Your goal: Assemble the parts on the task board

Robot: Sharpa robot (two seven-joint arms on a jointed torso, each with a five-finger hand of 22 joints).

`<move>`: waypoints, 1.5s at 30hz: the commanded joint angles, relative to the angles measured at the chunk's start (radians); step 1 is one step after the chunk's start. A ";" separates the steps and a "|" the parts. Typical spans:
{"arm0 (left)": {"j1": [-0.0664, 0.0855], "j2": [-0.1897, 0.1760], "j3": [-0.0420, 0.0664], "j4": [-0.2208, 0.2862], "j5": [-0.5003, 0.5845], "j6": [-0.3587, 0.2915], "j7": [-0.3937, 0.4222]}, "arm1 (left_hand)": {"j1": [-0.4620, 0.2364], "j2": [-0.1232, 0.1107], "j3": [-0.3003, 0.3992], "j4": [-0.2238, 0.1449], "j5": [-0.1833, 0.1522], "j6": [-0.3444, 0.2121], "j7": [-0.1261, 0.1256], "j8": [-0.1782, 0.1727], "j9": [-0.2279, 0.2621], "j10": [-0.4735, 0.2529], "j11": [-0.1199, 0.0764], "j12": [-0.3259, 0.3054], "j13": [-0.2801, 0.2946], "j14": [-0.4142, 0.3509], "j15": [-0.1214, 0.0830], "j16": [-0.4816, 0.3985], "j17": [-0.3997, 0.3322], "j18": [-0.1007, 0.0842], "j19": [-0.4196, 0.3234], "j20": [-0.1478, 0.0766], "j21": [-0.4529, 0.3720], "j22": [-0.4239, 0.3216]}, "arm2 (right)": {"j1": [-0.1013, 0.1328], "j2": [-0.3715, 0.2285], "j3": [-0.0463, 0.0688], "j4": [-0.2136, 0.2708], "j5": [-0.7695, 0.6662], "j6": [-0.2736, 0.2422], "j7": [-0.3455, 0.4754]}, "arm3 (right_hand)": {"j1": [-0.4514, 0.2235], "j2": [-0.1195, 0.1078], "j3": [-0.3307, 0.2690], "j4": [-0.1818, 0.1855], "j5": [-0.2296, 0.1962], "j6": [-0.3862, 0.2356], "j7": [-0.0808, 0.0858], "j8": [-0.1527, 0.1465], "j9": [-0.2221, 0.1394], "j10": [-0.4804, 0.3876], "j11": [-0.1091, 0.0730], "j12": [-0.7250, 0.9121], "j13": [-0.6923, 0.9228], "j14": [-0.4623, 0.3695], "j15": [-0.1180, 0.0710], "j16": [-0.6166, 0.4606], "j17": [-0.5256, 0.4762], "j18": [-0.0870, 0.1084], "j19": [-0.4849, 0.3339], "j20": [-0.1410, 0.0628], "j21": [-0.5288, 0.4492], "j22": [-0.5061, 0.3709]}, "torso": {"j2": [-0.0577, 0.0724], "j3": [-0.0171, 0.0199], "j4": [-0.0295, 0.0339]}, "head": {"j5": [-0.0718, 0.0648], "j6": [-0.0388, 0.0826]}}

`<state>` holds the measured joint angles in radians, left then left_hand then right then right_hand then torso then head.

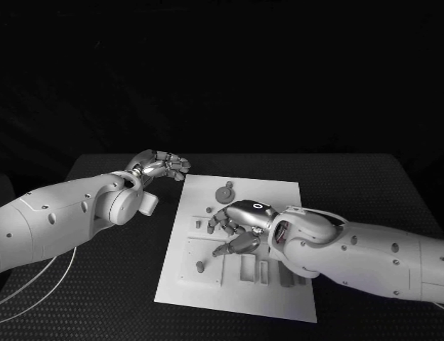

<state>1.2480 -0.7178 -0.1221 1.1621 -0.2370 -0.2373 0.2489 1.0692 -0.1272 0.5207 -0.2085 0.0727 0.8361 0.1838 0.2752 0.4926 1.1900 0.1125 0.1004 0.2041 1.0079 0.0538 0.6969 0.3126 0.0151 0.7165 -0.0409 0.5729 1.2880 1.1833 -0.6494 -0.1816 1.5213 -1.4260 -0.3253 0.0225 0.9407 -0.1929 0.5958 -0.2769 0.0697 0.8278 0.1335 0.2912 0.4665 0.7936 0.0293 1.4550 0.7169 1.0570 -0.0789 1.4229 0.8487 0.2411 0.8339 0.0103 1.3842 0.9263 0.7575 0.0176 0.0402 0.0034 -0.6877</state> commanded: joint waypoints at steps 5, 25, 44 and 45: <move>0.001 0.004 0.000 -0.010 0.004 0.014 0.009 | 0.001 0.000 0.000 0.005 -0.002 -0.005 0.001 0.005 -0.001 0.003 0.004 -0.005 -0.001 0.006 0.003 -0.006 0.002 0.012 0.009 -0.001 -0.006 0.002 | 0.041 -0.110 0.005 0.029 0.307 0.229 -0.079 | -0.022 0.039 -0.004 -0.001 -0.012 0.098 0.000 0.046 0.025 0.068 -0.006 -0.009 -0.017 0.060 -0.004 -0.023 -0.019 0.021 0.051 -0.007 -0.010 -0.019 | -0.007 -0.0010 -0.0069 | -0.031 0.016; -0.002 0.016 -0.002 -0.021 0.009 0.022 0.012 | -0.003 0.002 -0.002 0.008 -0.003 -0.003 0.000 0.007 -0.001 0.008 0.002 -0.004 -0.001 0.007 0.003 -0.009 0.006 0.012 0.009 -0.001 -0.008 0.003 | 0.065 -0.300 0.004 0.098 0.595 0.451 -0.424 | -0.213 0.033 0.047 0.136 -0.021 0.153 -0.032 0.053 0.055 0.157 -0.039 -0.050 -0.007 0.137 -0.038 -0.063 -0.009 0.021 0.103 -0.048 -0.014 -0.034 | -0.014 0.0006 -0.0136 | -0.039 0.011; -0.002 0.018 -0.003 -0.019 0.009 0.025 0.011 | -0.004 0.001 -0.003 0.009 -0.003 -0.002 0.000 0.008 -0.001 0.009 0.001 -0.003 -0.001 0.007 0.003 -0.010 0.008 0.012 0.009 -0.001 -0.009 0.004 | 0.086 -0.333 -0.029 0.141 0.524 0.523 -0.531 | -0.260 0.041 0.096 0.131 -0.021 0.155 -0.033 0.042 0.063 0.197 -0.040 -0.036 0.030 0.169 -0.039 -0.043 0.032 0.021 0.128 -0.072 0.014 -0.022 | -0.014 -0.0017 -0.0135 | -0.042 0.000; -0.002 0.018 -0.003 -0.019 0.009 0.025 0.011 | -0.004 0.001 -0.003 0.009 -0.003 -0.002 0.000 0.008 -0.001 0.009 0.001 -0.003 -0.001 0.007 0.003 -0.010 0.008 0.012 0.009 -0.001 -0.009 0.004 | 0.086 -0.332 -0.031 0.143 0.522 0.522 -0.531 | -0.260 0.041 0.097 0.130 -0.021 0.155 -0.033 0.041 0.063 0.197 -0.040 -0.036 0.030 0.169 -0.039 -0.043 0.033 0.021 0.128 -0.073 0.014 -0.022 | -0.015 -0.0019 -0.0136 | -0.042 0.000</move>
<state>1.2457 -0.7019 -0.1254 1.1405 -0.2343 -0.2258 0.2502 1.0691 -0.1272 0.5181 -0.2059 0.0727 0.8361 0.1838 0.2788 0.4928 1.1900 0.1125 0.1004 0.2042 1.0079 0.0538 0.6931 0.3193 0.0151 0.7165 -0.0409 0.5689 1.2904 1.2695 -0.9836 -0.2113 1.6594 -0.8812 0.1662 -0.4755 0.6909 -0.1538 0.6867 -0.1456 0.0534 0.9820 0.1017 0.3365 0.5292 0.9782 -0.0054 1.4163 0.7463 1.2170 -0.1179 1.3740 0.8803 0.2314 0.9614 -0.0558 1.3944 0.9036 0.7438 0.0156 0.0275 -0.0393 -0.6870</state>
